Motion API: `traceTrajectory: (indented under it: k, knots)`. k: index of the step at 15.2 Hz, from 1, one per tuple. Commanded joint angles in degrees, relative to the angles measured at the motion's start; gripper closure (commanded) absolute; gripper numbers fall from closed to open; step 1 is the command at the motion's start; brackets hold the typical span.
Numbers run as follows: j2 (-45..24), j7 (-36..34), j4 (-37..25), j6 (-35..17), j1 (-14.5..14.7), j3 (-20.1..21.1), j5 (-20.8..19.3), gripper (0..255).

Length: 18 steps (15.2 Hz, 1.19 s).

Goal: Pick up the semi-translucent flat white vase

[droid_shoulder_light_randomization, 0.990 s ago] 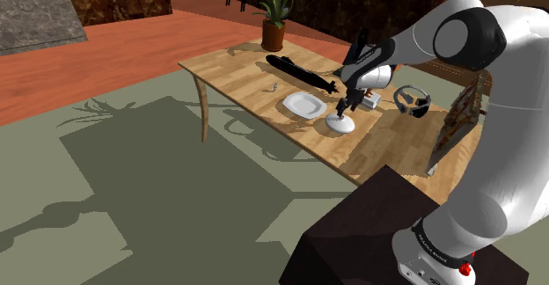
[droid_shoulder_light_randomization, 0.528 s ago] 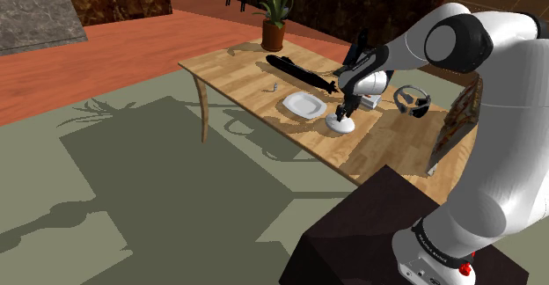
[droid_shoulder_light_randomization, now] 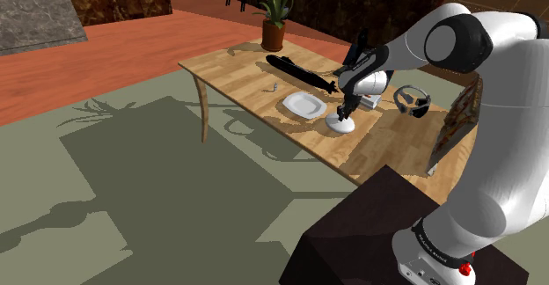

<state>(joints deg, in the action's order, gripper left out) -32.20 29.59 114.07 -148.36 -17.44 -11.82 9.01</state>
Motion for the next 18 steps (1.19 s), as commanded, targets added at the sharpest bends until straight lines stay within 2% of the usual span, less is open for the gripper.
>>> traceTrajectory:
  k: [1, 18]
  knots:
    - [0.00, -0.04, 0.10, -0.03, 0.06, 0.02, -0.01, 255]
    - [8.94, -1.77, 0.35, 8.53, 1.68, -2.12, -2.85, 255]
